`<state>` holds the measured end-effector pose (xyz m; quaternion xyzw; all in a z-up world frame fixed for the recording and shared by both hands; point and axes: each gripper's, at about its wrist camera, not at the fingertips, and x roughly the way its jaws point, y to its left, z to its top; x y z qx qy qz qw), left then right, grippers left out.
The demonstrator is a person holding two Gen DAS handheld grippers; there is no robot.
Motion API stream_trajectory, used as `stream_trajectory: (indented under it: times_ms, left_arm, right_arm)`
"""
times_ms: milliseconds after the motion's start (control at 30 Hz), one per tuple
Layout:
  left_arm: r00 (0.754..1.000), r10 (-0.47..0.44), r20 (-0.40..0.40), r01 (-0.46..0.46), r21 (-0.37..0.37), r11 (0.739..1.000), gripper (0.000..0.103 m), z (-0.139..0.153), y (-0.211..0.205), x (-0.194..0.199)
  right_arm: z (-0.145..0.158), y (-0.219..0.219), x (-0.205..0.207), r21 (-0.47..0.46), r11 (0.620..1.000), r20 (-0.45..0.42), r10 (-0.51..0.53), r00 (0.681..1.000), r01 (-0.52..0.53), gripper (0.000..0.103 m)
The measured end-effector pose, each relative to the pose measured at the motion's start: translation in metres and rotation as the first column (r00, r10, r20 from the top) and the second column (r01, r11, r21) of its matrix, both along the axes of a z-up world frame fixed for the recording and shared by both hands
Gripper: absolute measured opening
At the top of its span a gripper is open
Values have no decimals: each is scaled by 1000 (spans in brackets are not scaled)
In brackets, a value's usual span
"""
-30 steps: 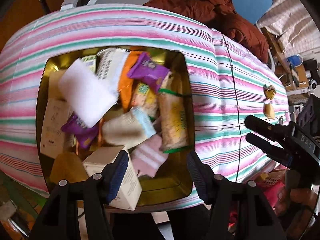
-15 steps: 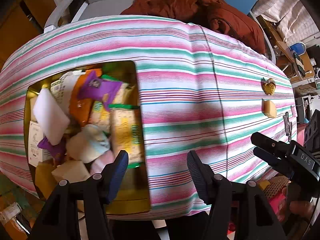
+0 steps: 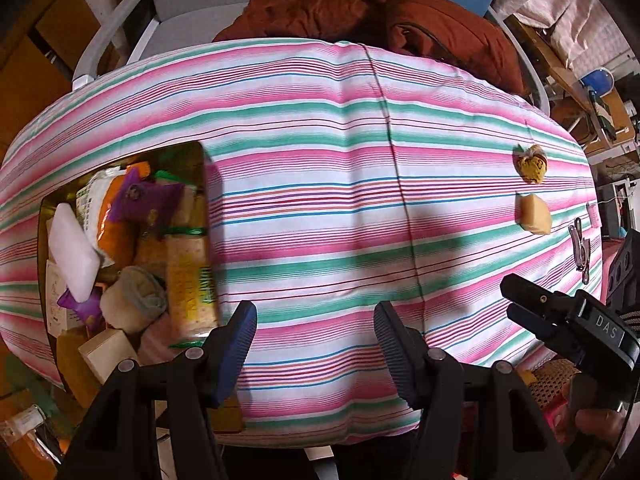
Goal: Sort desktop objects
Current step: 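Move both open grippers back toward the yellow sock and small sponge, then grasp the small yellow sponge block with the left gripper while the right grasps the yellow sock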
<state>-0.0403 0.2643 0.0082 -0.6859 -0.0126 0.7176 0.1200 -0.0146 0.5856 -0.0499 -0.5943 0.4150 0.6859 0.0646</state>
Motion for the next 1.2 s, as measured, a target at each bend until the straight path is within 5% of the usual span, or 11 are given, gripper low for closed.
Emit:
stream_trajectory:
  times_ms: [867,1200]
  left_arm:
    - [981,-189,34,190,-44,981,62,-11,149,-18]
    - [914,-404,30,405,-42,913,62,-22,256,-16]
  right_arm:
    - [-16,129,29,-4,990,39,-139,990,139,80]
    - [-26,188,65,33,960,59,-280,958,278,81]
